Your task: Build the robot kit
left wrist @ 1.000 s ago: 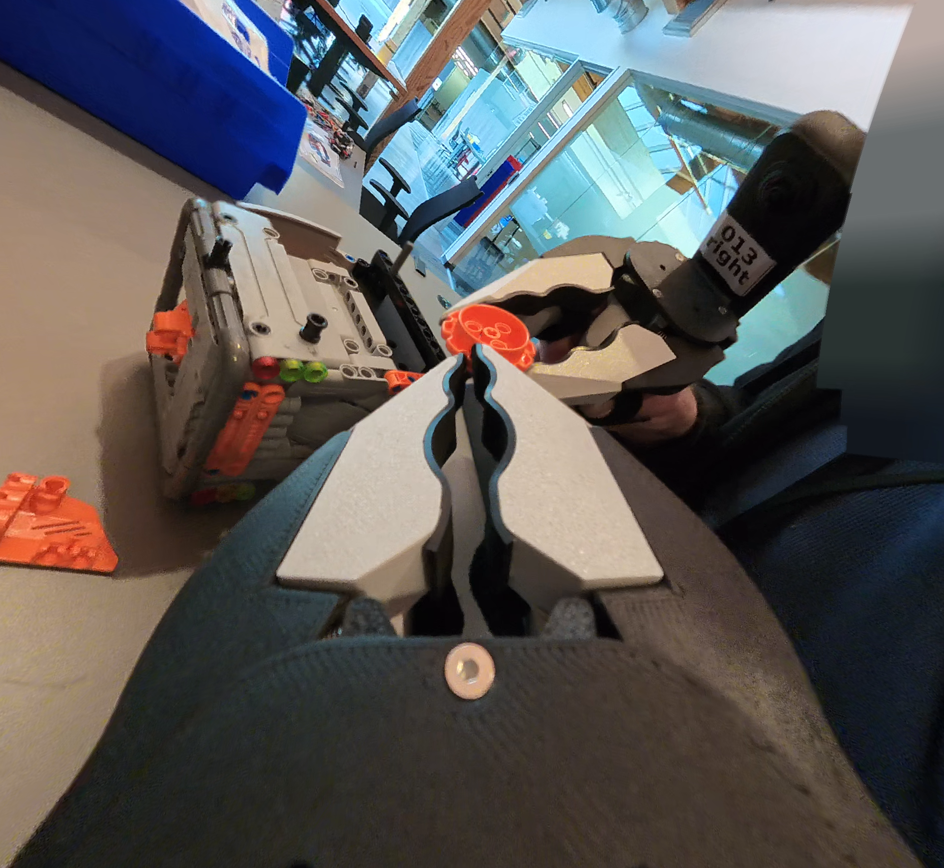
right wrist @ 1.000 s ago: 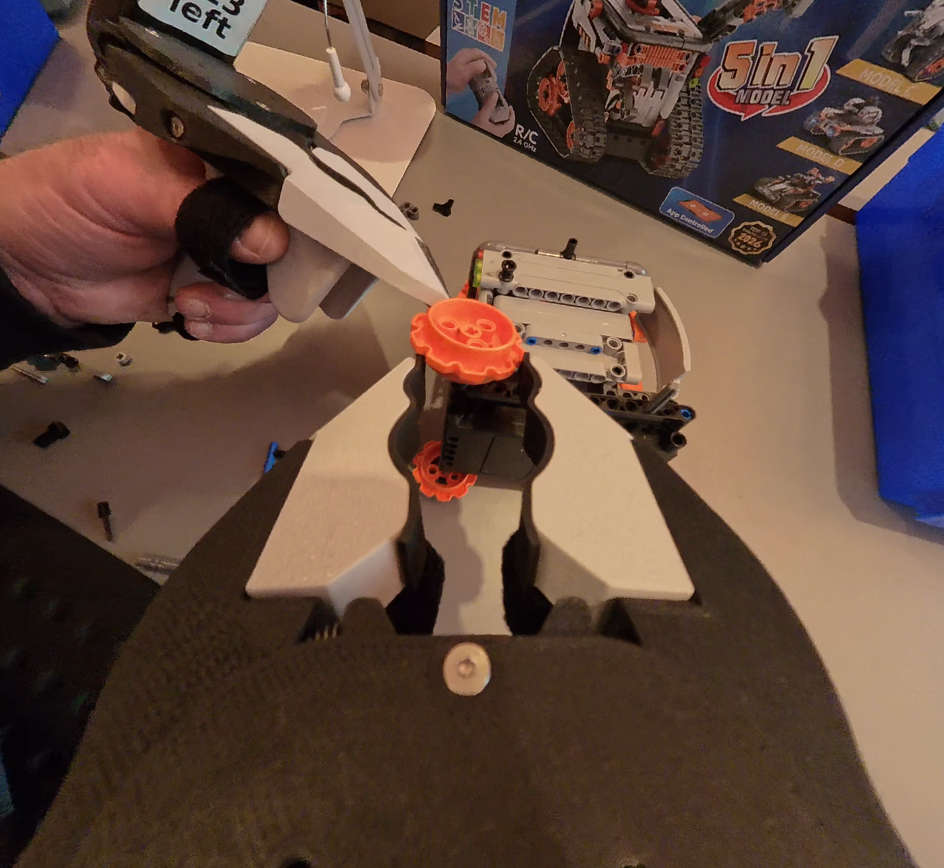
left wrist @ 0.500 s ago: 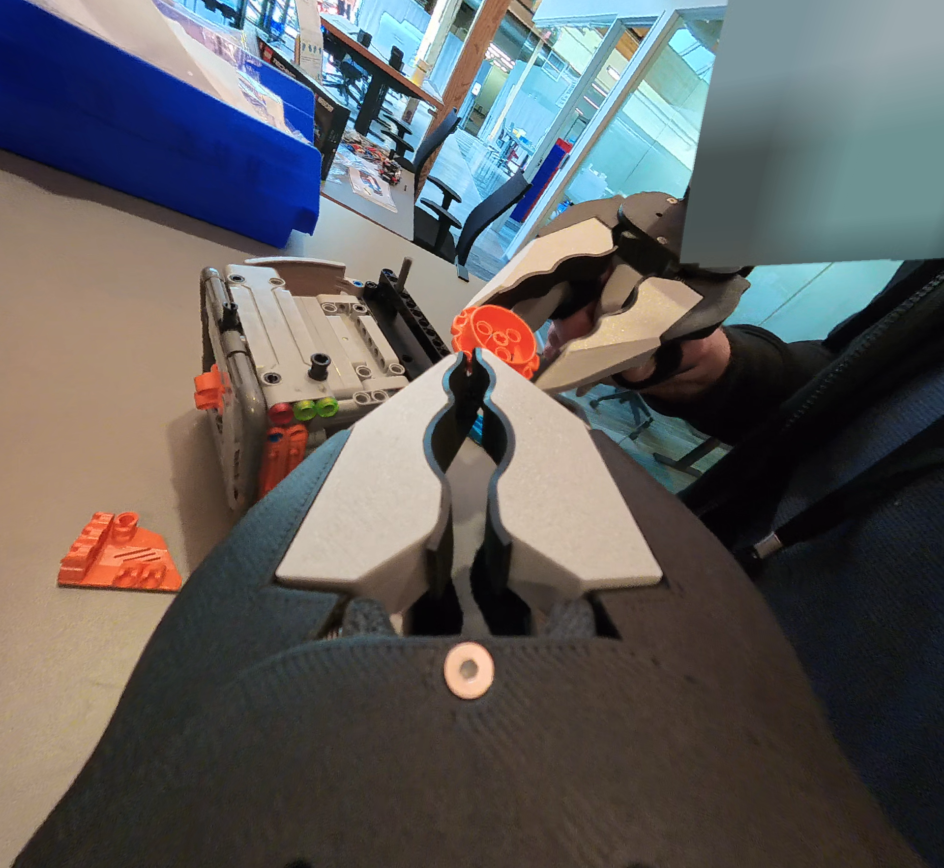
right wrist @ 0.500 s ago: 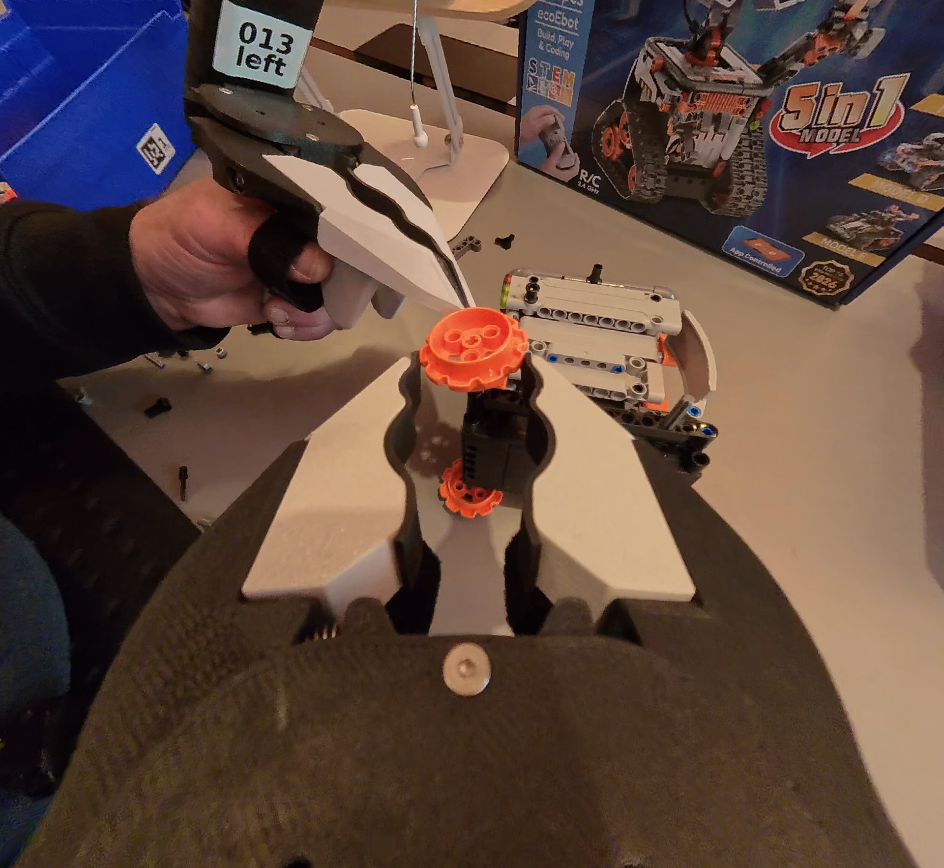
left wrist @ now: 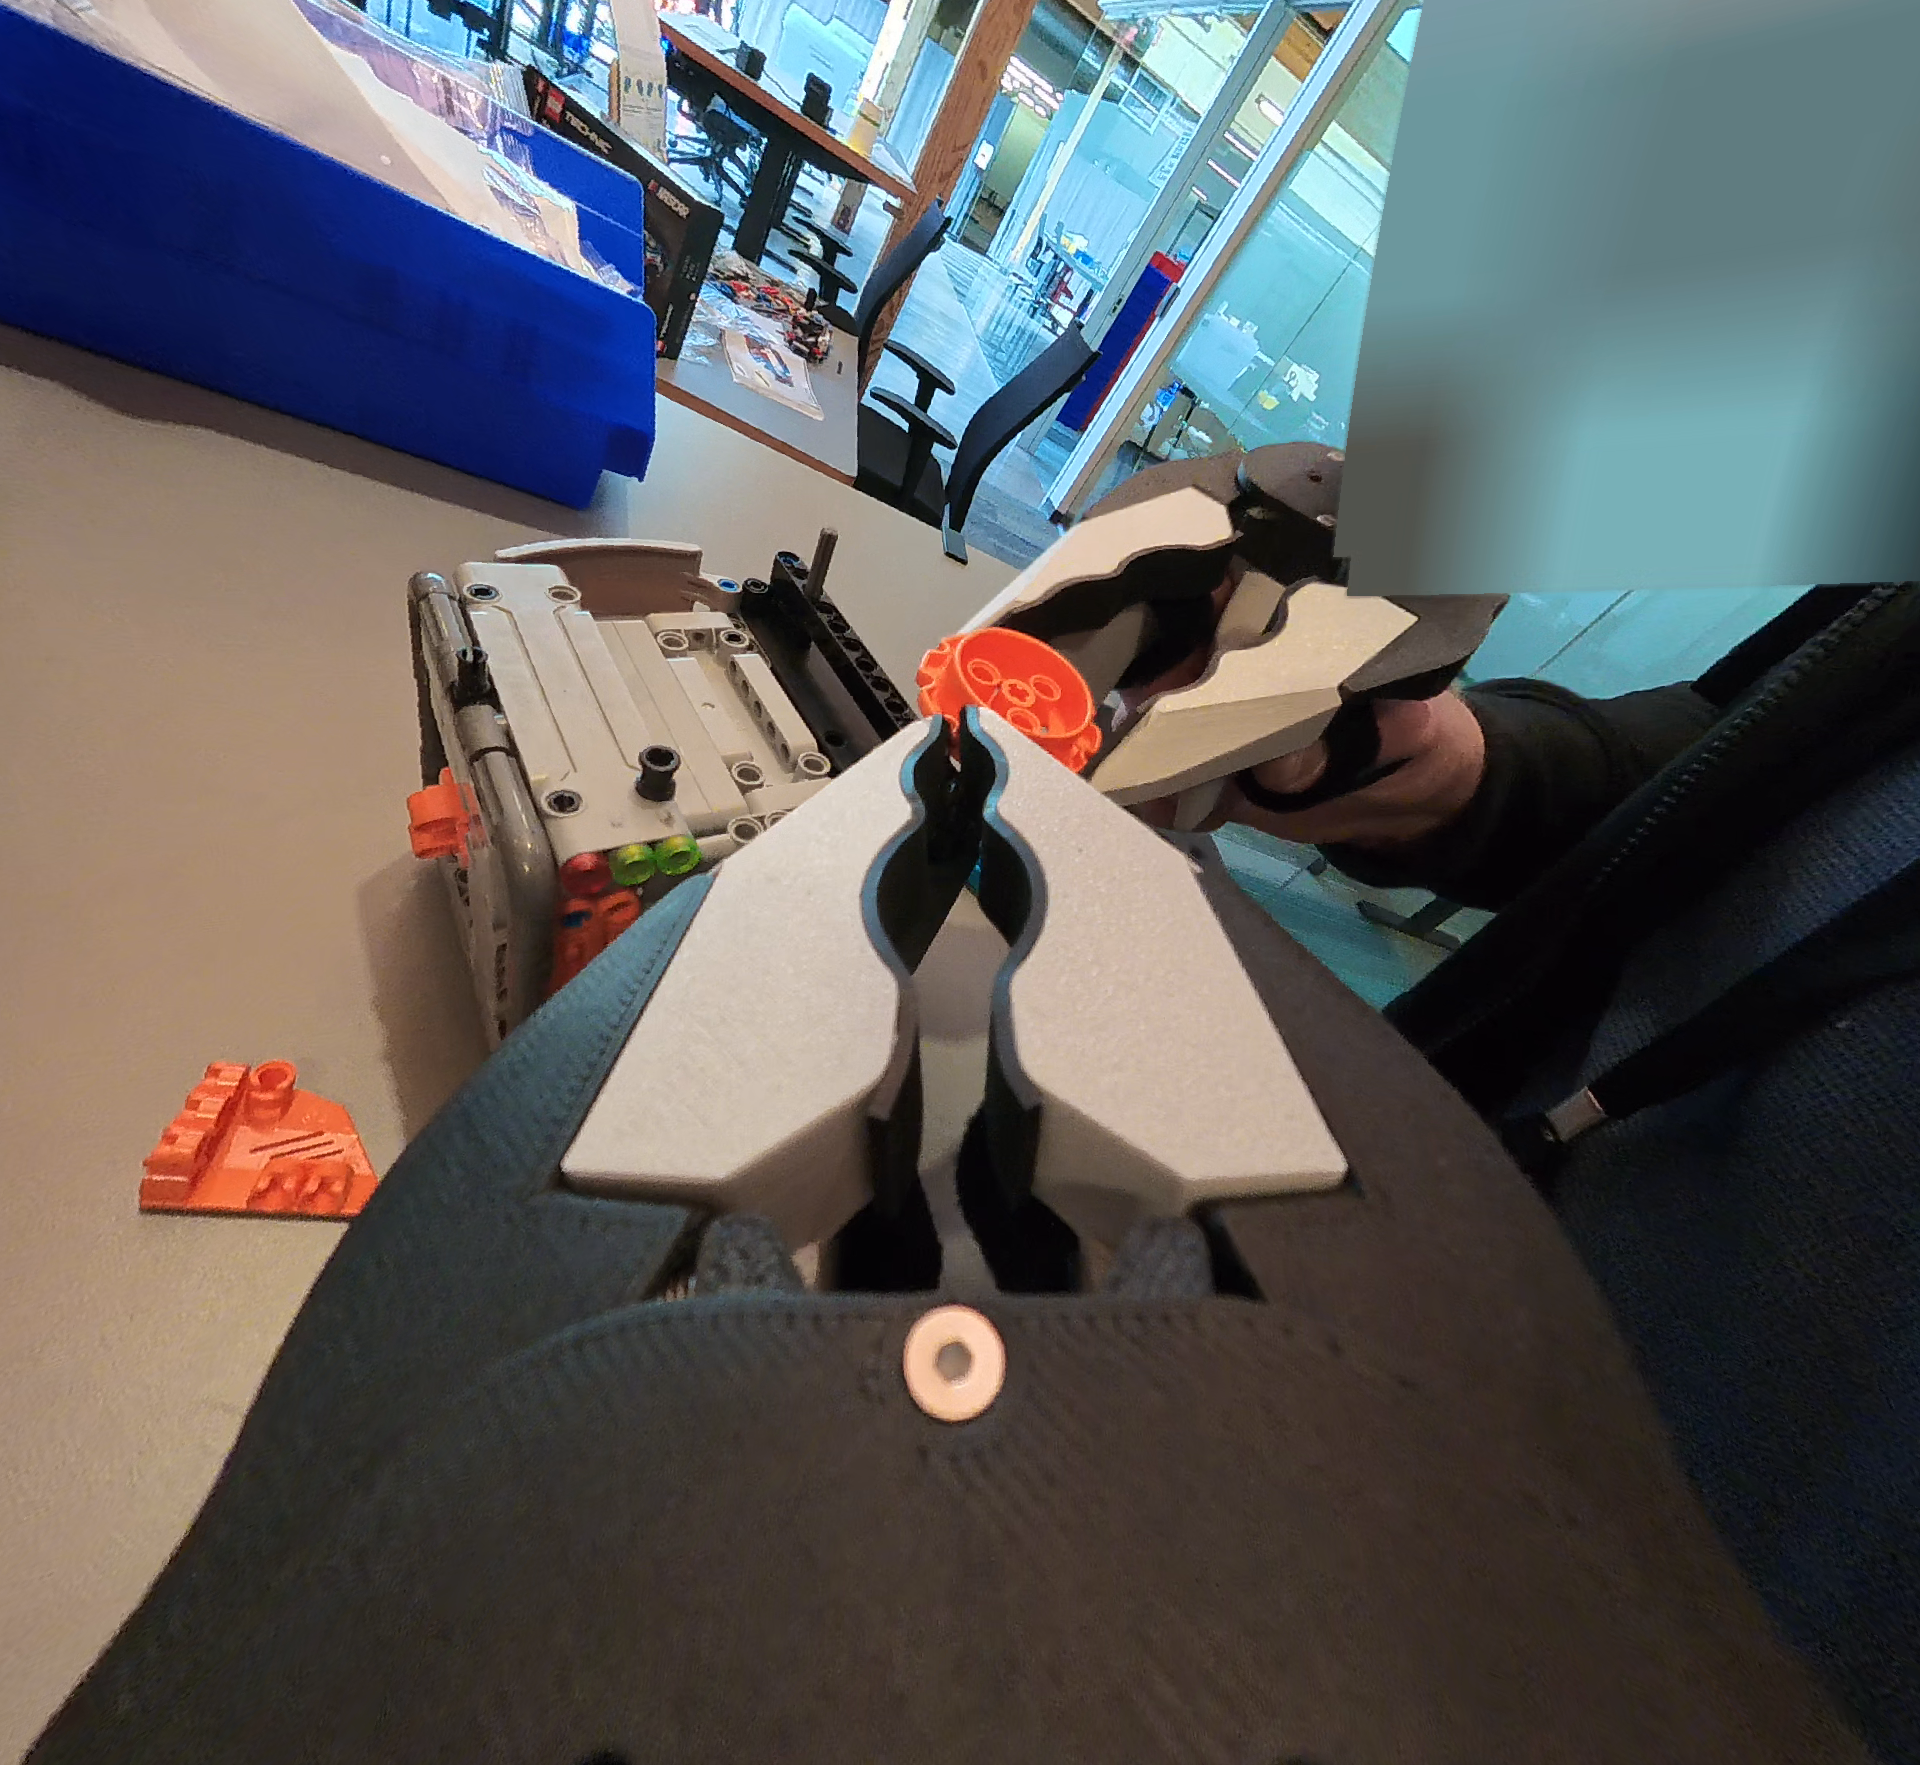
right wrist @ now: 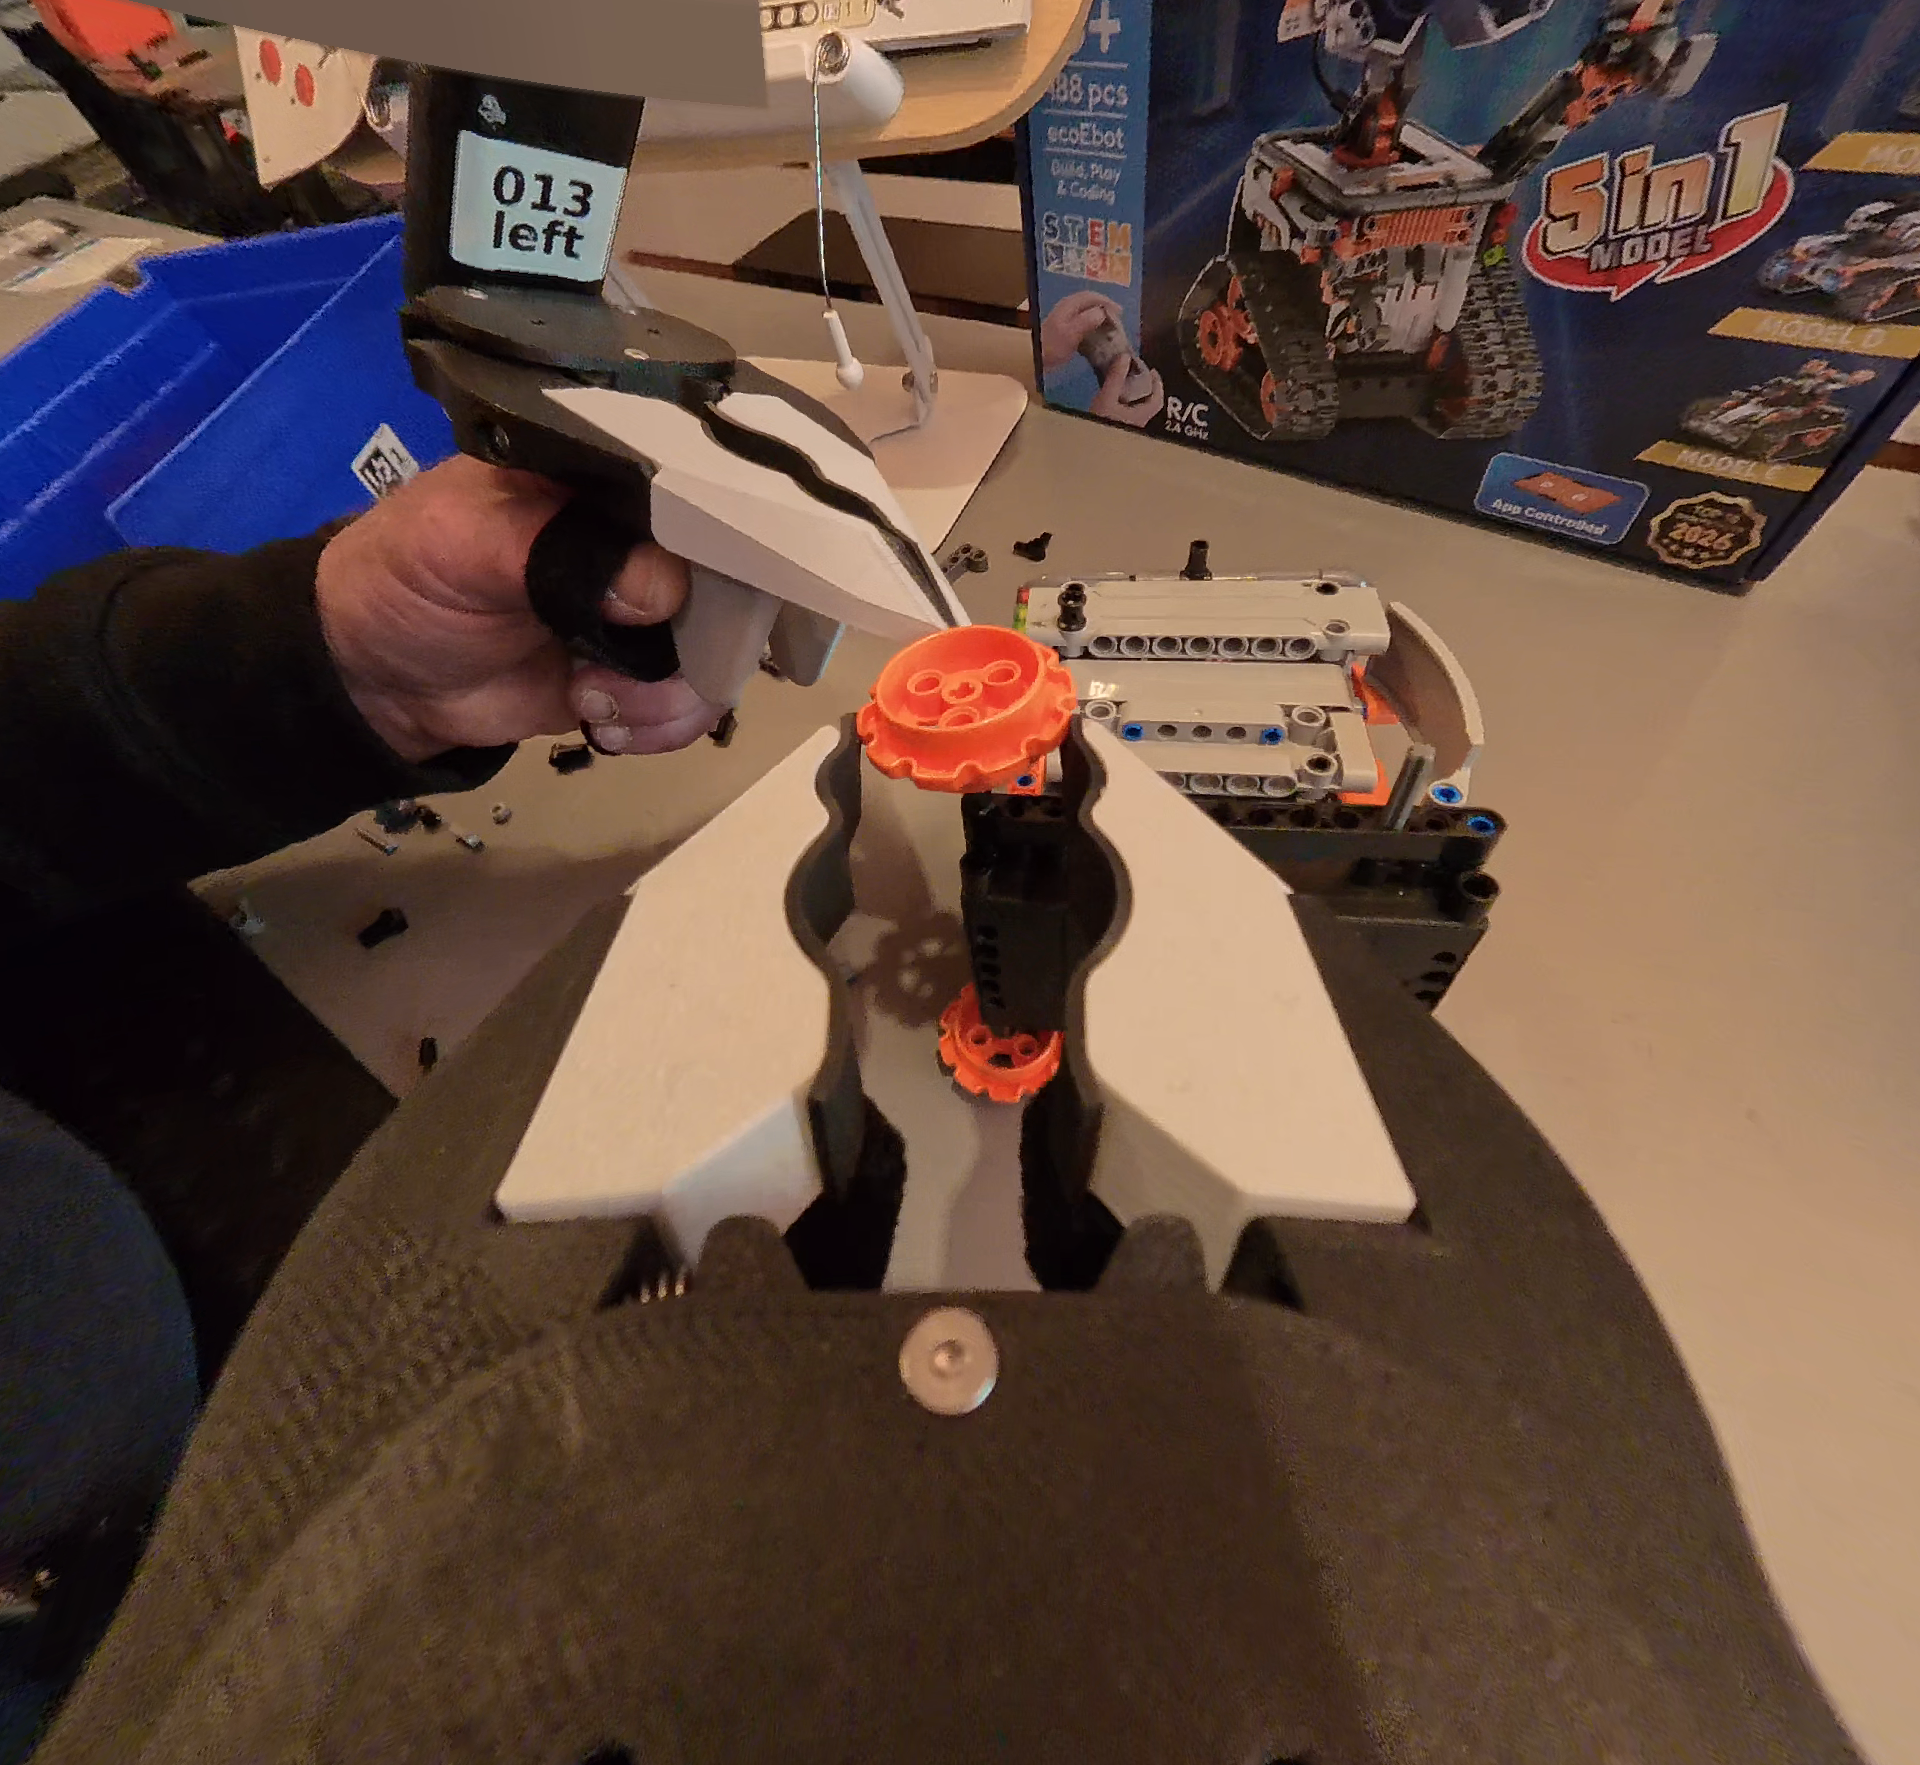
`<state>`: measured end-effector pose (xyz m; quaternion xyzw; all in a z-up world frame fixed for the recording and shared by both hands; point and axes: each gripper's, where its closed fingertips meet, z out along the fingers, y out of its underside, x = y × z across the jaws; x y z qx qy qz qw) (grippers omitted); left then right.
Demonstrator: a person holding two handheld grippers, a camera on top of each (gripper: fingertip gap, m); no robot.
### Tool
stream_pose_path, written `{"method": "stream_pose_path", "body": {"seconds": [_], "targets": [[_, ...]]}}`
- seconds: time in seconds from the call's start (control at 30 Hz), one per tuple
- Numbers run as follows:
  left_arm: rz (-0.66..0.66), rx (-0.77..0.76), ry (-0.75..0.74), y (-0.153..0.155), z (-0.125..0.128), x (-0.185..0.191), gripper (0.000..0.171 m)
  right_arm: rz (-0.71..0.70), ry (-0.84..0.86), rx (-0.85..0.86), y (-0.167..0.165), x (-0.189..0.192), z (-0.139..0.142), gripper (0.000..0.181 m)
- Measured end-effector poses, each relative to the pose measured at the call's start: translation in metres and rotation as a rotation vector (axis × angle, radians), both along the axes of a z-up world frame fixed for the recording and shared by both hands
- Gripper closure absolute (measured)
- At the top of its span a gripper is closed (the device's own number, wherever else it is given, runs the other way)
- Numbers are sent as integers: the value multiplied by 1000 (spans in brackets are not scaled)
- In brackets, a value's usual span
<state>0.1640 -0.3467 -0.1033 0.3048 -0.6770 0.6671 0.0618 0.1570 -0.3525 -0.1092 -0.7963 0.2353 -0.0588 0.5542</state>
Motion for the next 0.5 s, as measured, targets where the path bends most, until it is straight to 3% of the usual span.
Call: {"method": "stream_pose_path", "body": {"seconds": [0.37, 0.5], "targets": [[15, 49, -30, -3, 0, 0, 171, 1, 83, 168, -1, -1, -1, 145], [1, 67, -36, -7, 0, -1, 171, -8, 65, 143, 1, -8, -13, 159]]}}
